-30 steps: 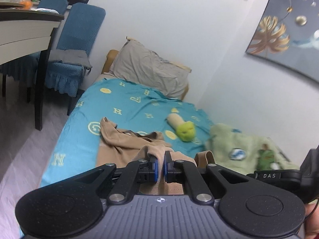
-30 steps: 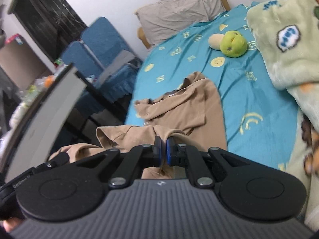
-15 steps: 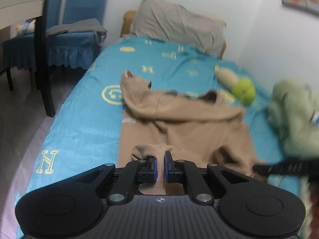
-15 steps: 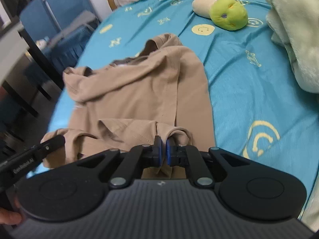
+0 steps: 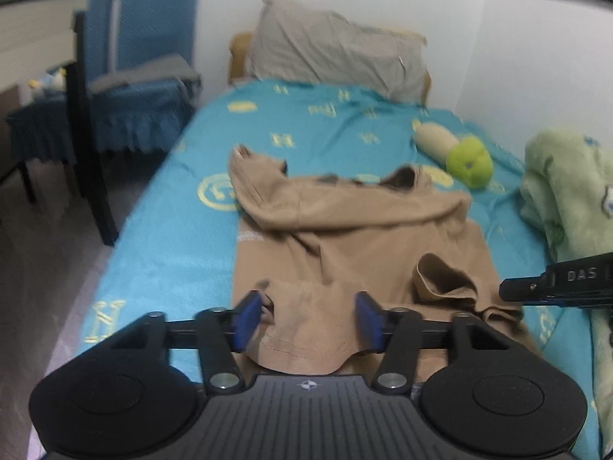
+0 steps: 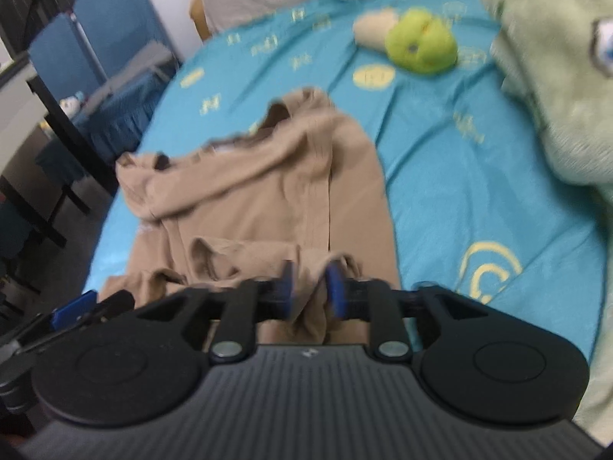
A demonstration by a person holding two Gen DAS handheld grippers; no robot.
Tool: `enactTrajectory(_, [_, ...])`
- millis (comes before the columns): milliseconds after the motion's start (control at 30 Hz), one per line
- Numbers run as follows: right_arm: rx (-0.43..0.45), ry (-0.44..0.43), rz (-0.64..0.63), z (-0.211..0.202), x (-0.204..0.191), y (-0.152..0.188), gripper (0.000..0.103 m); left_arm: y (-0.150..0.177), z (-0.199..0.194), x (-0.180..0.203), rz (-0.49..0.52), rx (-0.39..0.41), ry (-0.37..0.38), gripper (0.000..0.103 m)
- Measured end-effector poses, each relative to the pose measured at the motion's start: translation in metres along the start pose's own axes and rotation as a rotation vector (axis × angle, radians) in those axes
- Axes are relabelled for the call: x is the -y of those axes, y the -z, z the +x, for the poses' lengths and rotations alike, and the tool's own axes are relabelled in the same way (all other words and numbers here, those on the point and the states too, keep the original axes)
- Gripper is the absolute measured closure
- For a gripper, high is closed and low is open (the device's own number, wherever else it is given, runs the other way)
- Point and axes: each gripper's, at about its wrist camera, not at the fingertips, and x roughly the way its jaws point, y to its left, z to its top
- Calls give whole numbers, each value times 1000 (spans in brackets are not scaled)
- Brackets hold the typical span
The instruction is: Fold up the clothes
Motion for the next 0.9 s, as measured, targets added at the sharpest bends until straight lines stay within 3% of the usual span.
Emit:
enactTrajectory(33, [29, -17, -4, -10, -1, 2, 39, 1, -10, 1, -13, 11, -7, 36])
enactTrajectory(67, [58, -34, -9, -20, -2, 4, 20, 1, -20, 3, -27, 22, -15, 29])
enactTrajectory(100, [83, -55, -10, -30, -3, 6, 12, 3, -30, 5, -24, 31, -8, 20])
enactTrajectory(300, [81, -144, 43, -73, -2, 22, 13, 20, -80, 9, -41, -29, 34, 2])
enactTrajectory(467, [-32, -260, 273, -87, 24, 43, 13, 50, -89, -18, -295, -197, 141, 2])
enactTrajectory(567, [-140, -307, 452, -78, 43, 63, 13, 63, -77, -36, -447, -304, 183, 5])
enactTrajectory(733, [-294, -361, 743, -52, 64, 96, 12, 80, -45, -58, -643, -371, 249, 11])
enactTrajectory(833, [-346, -359, 843, -36, 67, 109, 12, 84, -32, -67, -743, -336, 272, 18])
enactTrajectory(900, [-374, -340, 855, -27, 63, 114, 12, 80, -29, -68, -769, -302, 290, 34])
